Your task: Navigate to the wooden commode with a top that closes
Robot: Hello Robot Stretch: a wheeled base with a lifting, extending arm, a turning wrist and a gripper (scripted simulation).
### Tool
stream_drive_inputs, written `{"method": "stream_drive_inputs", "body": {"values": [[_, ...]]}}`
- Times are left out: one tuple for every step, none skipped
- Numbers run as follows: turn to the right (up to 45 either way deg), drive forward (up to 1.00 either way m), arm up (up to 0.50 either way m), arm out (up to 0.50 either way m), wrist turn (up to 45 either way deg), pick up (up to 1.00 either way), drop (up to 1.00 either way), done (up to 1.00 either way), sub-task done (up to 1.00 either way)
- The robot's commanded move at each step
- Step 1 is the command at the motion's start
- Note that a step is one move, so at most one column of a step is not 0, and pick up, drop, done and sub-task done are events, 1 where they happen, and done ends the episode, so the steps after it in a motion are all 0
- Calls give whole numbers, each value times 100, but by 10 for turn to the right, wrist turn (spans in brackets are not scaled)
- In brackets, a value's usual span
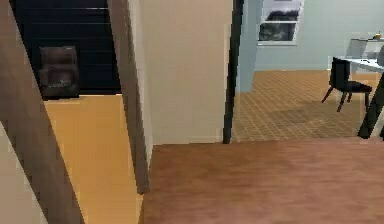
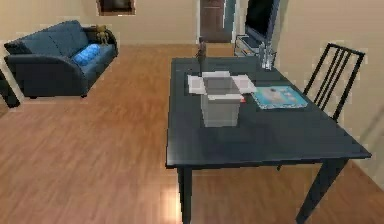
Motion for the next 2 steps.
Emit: {"method": "stream_drive_inputs", "body": {"values": [[240,0,0,0,0,0,0,0,0],[0,50,0,0,0,0,0,0,0]]}}
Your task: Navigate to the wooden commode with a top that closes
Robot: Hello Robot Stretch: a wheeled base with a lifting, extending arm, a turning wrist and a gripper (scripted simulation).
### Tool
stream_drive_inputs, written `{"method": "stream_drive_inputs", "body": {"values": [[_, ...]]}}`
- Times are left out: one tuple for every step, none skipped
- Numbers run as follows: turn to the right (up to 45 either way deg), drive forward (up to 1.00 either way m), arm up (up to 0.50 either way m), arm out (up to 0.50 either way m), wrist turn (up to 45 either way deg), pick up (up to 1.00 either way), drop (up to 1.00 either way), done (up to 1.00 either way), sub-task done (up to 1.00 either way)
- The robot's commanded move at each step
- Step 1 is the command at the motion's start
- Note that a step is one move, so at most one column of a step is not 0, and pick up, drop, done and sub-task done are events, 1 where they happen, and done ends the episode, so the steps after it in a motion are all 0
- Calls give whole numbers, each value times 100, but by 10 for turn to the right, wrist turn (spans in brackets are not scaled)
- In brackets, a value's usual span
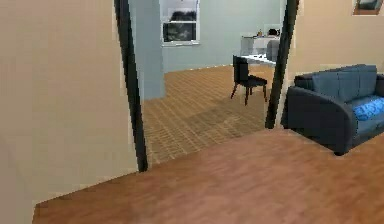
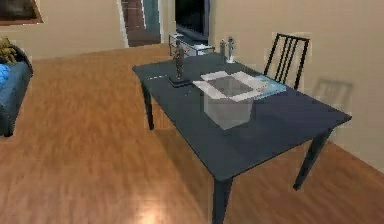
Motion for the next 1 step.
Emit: {"method": "stream_drive_inputs", "body": {"values": [[-450,0,0,0,0,0,0,0,0]]}}
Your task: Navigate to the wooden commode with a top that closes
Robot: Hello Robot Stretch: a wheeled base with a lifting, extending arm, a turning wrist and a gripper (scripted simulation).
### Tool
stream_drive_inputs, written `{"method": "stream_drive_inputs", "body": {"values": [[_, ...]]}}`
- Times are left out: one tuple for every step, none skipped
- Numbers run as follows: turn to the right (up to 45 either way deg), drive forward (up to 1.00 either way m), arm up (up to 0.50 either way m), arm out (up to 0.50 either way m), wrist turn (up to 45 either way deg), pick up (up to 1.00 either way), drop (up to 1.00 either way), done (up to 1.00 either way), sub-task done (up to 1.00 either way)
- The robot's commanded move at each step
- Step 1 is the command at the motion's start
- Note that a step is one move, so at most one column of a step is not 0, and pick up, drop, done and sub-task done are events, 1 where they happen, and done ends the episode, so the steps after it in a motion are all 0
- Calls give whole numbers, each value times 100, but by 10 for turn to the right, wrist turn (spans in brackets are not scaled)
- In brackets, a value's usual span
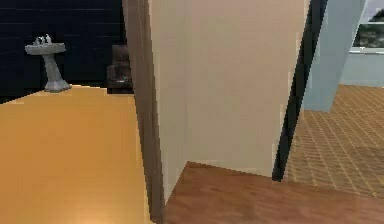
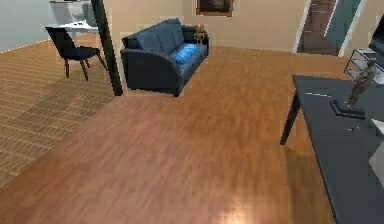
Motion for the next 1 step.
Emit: {"method": "stream_drive_inputs", "body": {"values": [[-210,0,0,0,0,0,0,0,0]]}}
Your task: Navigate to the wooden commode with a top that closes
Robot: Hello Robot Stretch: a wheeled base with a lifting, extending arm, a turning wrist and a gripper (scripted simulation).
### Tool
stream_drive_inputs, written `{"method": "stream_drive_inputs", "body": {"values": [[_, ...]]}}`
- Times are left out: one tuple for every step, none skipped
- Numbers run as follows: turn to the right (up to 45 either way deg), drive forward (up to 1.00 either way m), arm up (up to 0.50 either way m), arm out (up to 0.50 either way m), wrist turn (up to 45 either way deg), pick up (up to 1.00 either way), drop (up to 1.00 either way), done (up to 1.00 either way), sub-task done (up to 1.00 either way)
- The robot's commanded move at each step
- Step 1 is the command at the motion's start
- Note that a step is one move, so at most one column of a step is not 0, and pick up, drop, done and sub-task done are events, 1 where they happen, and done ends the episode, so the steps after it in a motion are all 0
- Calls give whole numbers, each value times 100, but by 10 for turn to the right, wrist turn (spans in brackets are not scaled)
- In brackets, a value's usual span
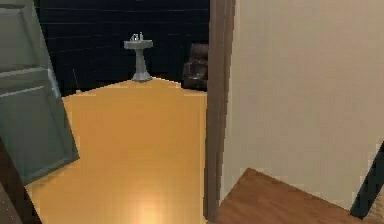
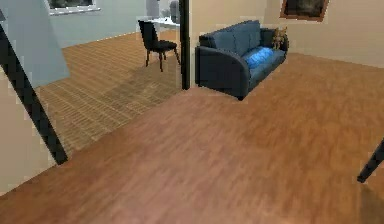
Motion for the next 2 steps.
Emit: {"method": "stream_drive_inputs", "body": {"values": [[0,60,0,0,0,0,0,0,0],[-210,0,0,0,0,0,0,0,0]]}}
